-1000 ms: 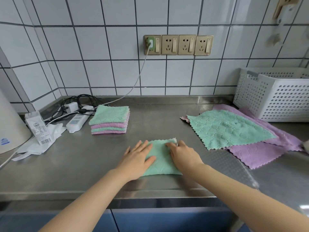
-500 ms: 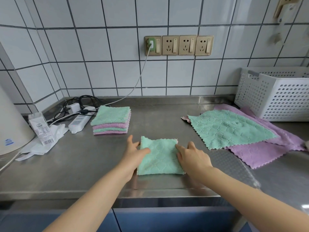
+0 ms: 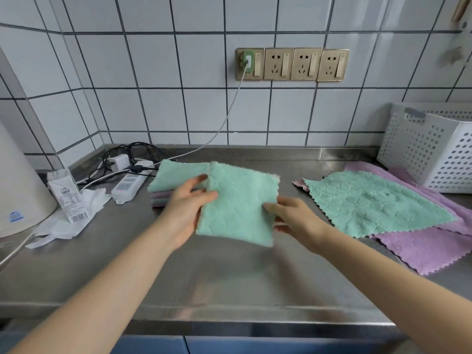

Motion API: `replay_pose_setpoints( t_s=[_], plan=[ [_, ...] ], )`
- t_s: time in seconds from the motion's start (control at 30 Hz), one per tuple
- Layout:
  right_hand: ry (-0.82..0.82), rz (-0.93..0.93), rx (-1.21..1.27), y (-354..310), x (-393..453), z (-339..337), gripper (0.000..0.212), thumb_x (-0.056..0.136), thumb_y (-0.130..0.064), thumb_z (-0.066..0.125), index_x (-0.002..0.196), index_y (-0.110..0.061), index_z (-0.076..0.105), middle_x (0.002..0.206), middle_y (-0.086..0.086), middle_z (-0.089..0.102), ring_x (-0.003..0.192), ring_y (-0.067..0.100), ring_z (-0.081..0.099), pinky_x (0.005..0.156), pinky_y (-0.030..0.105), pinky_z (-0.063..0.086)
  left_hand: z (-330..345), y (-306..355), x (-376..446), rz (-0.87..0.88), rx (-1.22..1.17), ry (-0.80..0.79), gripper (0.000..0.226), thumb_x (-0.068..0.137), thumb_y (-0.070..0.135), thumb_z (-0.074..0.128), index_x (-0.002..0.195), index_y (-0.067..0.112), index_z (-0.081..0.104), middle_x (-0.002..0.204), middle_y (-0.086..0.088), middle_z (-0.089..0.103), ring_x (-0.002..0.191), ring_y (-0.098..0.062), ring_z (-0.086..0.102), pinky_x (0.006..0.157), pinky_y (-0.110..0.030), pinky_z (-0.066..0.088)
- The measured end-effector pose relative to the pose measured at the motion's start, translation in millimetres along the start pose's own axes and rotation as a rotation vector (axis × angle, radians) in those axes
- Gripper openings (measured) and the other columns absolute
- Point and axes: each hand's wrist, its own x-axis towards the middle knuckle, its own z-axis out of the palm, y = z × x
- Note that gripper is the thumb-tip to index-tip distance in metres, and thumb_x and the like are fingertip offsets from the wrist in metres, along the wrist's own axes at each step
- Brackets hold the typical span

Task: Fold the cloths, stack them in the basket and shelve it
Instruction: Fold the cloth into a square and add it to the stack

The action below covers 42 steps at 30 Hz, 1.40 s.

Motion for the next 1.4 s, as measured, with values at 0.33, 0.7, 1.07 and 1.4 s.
replay_pose_setpoints(
  t_s=[0.33,0.7,1.07,1.4],
  plan=[
    [0.066,-0.096,0.145,-96,148,104,0.013,0.094,-0.016,0.055,0.085,-0.006,0.055,0.072,0.01,0.05,0.064,0.021,0.049,0.066,0.035,0.05,-88,71,124,0.289,0.327,0.434,0.038,0.086,0.018,0.066,0.122,0.015,0.054,0.116,-0.003,0.062,0.106,-0.019,0.059,0.092,-0.035,0.048],
    [0.054,0.069,-0.042,-43,199,132,0.004,0.079,-0.004,0.046,0.076,-0.007,0.048,0.074,0.01,0.048,0.068,0.024,0.049,0.059,0.034,0.046,-129,7,156,0.122,0.429,0.319,0.035,0.085,0.001,0.062,0.119,0.005,0.059,0.112,-0.011,0.066,0.09,-0.021,0.065,0.079,-0.032,0.053],
    [0.107,0.022,-0.111,-37,190,124,0.009,0.078,-0.006,0.055,0.084,0.0,0.058,0.081,0.015,0.062,0.069,0.028,0.062,0.07,0.044,0.061,-134,-1,157,0.246,0.557,0.313,0.054,0.087,0.017,0.066,0.136,0.009,0.046,0.133,-0.001,0.054,0.114,-0.011,0.051,0.093,-0.025,0.04],
    [0.157,-0.388,-0.833,-34,151,100,0.034,0.094,-0.02,0.052,0.125,-0.008,0.052,0.124,0.013,0.054,0.108,0.028,0.055,0.089,0.034,0.047,-130,5,140,0.209,1.356,0.171,0.044,0.098,0.029,0.043,0.136,0.007,0.05,0.146,-0.015,0.04,0.137,-0.027,0.031,0.114,-0.037,0.023]
  ],
)
